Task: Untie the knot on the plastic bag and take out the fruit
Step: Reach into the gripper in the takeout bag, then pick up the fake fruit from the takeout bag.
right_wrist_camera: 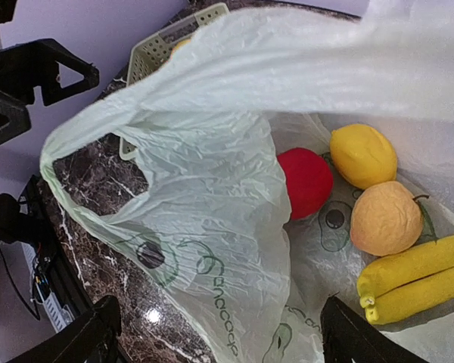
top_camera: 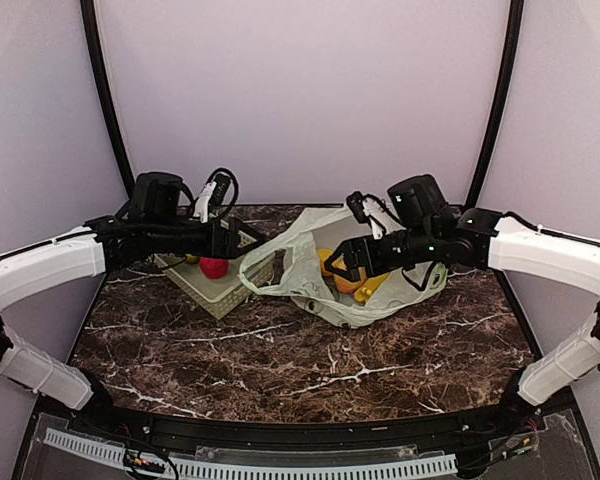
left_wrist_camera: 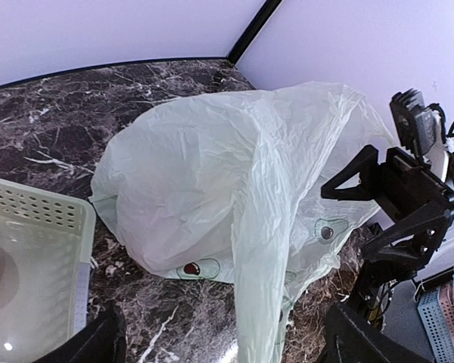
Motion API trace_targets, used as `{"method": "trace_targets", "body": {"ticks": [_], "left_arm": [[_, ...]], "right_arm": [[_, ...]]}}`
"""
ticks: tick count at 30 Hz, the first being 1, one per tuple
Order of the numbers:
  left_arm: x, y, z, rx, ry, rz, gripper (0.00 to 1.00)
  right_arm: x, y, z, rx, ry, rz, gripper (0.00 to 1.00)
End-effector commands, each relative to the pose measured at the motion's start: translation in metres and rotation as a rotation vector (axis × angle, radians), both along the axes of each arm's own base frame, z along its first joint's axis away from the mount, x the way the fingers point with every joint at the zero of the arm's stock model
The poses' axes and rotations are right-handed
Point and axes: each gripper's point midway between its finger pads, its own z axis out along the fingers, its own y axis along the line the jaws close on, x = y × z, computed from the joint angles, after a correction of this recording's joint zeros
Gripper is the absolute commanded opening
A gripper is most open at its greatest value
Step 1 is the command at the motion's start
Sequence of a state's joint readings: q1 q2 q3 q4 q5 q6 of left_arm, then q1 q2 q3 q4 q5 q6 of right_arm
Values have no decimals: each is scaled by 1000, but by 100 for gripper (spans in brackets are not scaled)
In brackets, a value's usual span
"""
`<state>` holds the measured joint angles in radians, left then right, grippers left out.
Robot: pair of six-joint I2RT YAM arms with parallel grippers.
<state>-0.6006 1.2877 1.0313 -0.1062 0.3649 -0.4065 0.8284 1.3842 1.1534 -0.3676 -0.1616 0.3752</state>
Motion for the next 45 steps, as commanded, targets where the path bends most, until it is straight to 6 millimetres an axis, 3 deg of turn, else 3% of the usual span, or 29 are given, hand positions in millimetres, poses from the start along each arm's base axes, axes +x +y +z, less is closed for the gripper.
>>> {"method": "trace_targets", "body": {"ticks": [1,11,13,22,25,28,32,35,45], "left_arm": [[3,-33,2,-60,13,-80,91],[16,-72,-8,-44,29,-143,92],[19,-81,-1,-67,10,-157,92],[26,-107,-10,-65,22,-196,93],[32,-109,-19,-34,30,-184,74],[34,-106,-26,-2,37,-162,46],[30,-101,-35,29,52,-159,18],[25,-100,-40,40,63,-173,2],[10,-94,-56,52,109,-197,1]], "right_arm": [[9,-6,-39,-49,131,-93,88],[37,-29,-74,-117,227,-284,87],[40,-32,-78,-127,235,-305,87],[56,-35,-90,-166,248,-361,85],[64,-37,-94,-169,265,-386,82],[77,-44,-96,-177,260,-436,79],[93,-47,-101,-178,272,-465,78],[103,-47,-109,-182,292,-472,78],[135,-43,-139,-221,320,-504,81]]}}
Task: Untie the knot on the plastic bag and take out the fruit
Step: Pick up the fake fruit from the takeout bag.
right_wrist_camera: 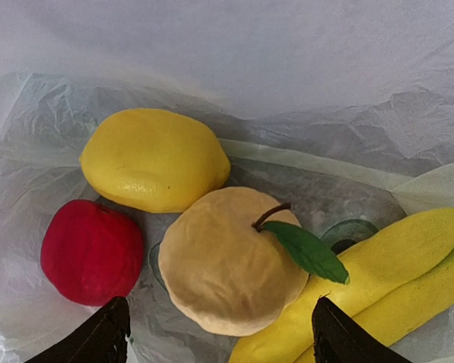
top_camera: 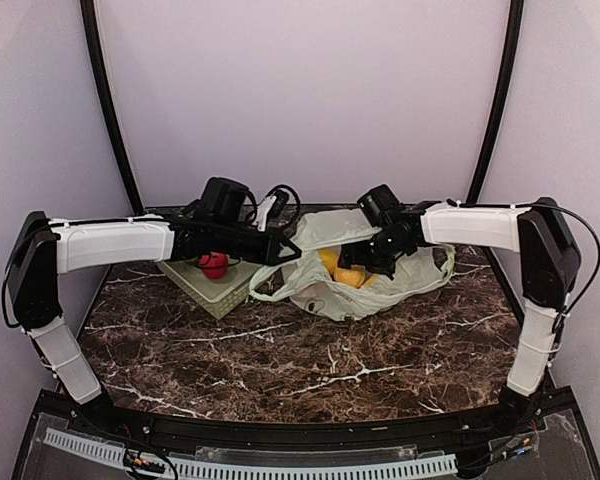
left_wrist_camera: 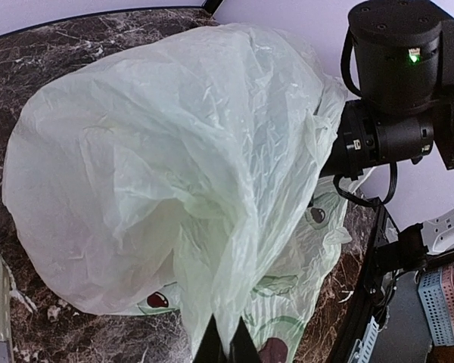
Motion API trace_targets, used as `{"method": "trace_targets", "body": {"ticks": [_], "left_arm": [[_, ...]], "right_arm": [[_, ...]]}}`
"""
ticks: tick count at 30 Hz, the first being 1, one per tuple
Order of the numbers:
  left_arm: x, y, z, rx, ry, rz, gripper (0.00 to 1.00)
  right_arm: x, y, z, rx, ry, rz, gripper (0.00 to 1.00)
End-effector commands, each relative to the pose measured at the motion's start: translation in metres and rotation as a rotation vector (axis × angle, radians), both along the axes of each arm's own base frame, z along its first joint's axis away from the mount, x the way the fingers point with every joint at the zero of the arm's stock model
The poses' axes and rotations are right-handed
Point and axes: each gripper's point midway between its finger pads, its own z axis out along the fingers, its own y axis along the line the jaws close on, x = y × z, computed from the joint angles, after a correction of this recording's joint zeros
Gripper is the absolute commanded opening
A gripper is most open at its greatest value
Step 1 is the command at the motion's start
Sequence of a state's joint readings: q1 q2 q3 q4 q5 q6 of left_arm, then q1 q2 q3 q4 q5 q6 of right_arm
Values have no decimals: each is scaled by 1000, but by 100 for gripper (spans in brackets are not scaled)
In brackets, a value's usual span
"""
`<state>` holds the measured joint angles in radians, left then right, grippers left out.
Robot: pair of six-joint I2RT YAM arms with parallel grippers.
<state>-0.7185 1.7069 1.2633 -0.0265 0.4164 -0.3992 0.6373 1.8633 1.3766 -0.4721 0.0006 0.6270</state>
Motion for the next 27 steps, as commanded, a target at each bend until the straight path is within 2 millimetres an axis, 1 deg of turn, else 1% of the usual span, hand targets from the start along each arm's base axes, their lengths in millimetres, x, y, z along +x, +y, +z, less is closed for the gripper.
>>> {"method": "trace_targets", "body": {"ticks": [1,3,8,11,13,14,18,23,27], "left_arm": [[-18,5,2,3,16,-33,1],[-19,7,-1,10,21,-34,1],[-22,10,-4,15,29,-31,1],[-22,11,-3,17,25,-24,1],[-22,12,-2,18,21,-17,1],[-21,13,-2,19,21,-14,1],[-20,13,-1,18,18,-5,1],[-18,12,0,13,18,0,1],[-17,12,1,9,17,4,1]], "right_arm": [[17,3,-11,-17,1,-17,81],[21,4,-20,-31,9,-15,81],[25,9,-42,-50,47,0,80],[25,10,-47,-57,53,4,72],[22,13,-46,-39,59,22,63],[23,13,-42,-35,50,27,59],[23,13,-31,-26,16,46,47],[20,16,-15,6,-36,83,43],[15,19,5,41,-94,123,42]]}}
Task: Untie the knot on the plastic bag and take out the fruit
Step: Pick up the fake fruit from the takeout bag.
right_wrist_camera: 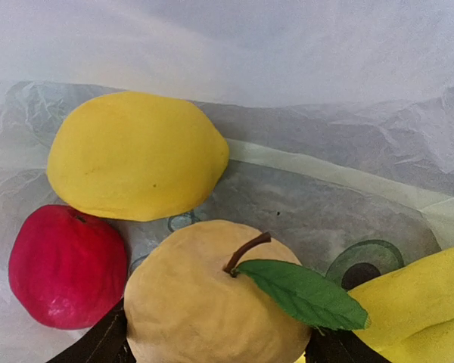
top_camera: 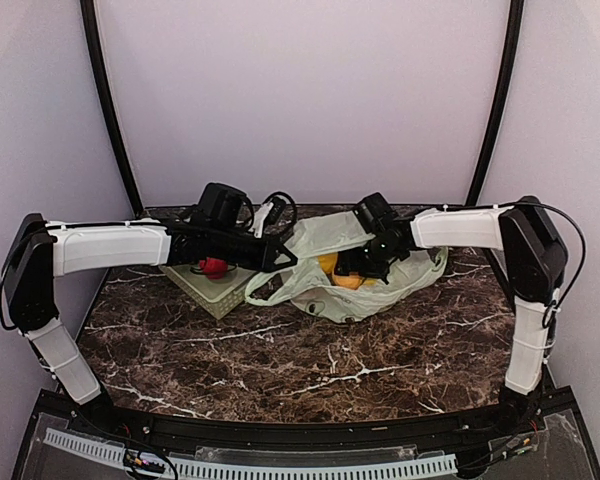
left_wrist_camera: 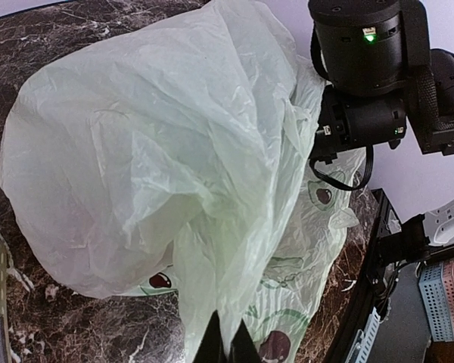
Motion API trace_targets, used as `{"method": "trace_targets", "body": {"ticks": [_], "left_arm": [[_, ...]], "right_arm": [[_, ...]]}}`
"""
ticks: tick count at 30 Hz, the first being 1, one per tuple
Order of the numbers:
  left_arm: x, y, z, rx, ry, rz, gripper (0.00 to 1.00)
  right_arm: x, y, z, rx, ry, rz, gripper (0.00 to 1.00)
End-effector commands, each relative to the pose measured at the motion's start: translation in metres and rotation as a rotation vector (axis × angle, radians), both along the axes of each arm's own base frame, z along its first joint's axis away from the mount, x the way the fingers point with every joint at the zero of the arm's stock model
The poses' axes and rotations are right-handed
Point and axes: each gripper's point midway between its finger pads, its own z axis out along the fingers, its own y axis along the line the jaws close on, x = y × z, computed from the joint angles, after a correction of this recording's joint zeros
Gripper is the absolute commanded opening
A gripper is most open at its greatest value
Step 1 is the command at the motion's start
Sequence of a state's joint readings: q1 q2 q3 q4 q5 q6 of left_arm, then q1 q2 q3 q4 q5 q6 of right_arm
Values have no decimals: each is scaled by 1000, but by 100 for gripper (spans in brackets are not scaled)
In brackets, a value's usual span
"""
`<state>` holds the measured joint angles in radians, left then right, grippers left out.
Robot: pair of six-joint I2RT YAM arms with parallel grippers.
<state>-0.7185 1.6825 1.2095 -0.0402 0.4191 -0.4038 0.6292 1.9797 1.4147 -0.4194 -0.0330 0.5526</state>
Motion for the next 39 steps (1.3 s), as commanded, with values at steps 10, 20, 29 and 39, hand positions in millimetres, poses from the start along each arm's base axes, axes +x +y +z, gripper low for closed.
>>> {"method": "trace_targets", "body": {"ticks": [10,20,29,39], "left_arm": [[7,1,33,-41,-58,51,1],[34,0,51,-120,-54,154,1],[46,16,24,-74,4,218,1],[35,49,57,-39,-226,251,51]], "right_arm": [[-54,50,107,229,-341,359,41],[-112,65,119,299,-339,510,41],[-146,61,187,437,-448,584,42],[-138,55,263,567,-668,508,44]]}}
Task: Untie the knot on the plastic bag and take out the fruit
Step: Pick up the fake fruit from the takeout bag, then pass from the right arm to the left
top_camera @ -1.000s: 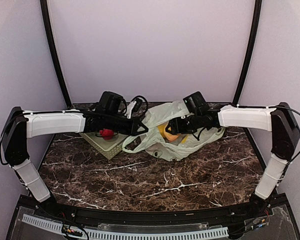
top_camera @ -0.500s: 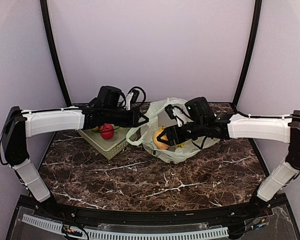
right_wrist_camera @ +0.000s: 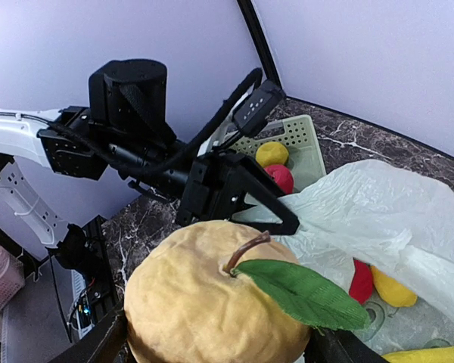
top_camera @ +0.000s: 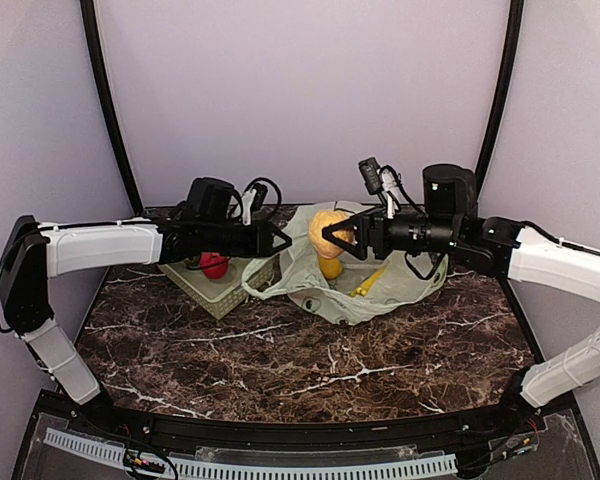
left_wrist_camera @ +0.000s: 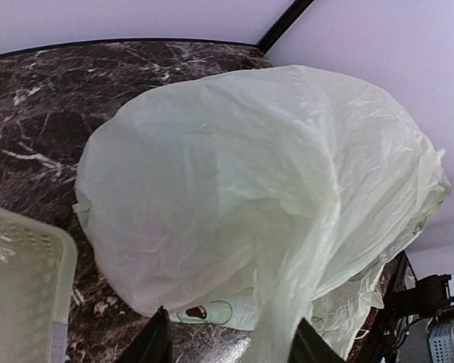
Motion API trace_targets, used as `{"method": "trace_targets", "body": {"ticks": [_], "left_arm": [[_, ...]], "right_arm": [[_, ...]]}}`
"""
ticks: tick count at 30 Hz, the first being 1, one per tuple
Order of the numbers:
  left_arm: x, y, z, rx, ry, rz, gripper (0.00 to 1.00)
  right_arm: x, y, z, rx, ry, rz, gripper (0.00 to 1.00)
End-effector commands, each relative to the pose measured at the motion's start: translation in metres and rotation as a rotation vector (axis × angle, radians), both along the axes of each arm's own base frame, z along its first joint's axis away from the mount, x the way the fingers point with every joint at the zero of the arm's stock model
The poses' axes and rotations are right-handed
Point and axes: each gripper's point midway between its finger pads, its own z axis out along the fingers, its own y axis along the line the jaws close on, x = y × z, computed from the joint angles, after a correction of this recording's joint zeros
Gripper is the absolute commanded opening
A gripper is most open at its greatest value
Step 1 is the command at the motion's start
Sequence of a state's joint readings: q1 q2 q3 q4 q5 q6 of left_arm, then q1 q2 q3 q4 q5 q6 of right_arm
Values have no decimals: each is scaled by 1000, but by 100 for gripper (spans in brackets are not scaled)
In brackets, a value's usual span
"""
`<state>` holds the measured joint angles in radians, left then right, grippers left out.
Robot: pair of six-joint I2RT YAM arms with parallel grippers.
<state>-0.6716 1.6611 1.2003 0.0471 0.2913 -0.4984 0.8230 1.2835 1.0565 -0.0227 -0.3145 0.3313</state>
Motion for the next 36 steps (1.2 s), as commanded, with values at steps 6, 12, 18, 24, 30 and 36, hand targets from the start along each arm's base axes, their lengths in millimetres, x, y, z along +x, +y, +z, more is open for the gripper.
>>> {"method": "trace_targets", "body": {"ticks": [6,12,18,24,30,36], "left_arm": [[-33,62,98,61,-443,54,80],[-83,42,121,23,-580,-171,92],[-104,17,124,16,-628,-278,97],[-114,-10,124,-19,-620,-353,99],[-118,-25,127,-71,-611,-382,99],[-116,-32,132,-113,-612,-377,99]], "right_arm": [[15,12,39,124,-73,-2,44],[14,18,47,158,-45,72,45],[0,24,52,182,-14,166,46],[-10,28,55,196,5,231,47],[-15,35,52,196,35,294,48],[-20,43,45,187,63,344,48]]}}
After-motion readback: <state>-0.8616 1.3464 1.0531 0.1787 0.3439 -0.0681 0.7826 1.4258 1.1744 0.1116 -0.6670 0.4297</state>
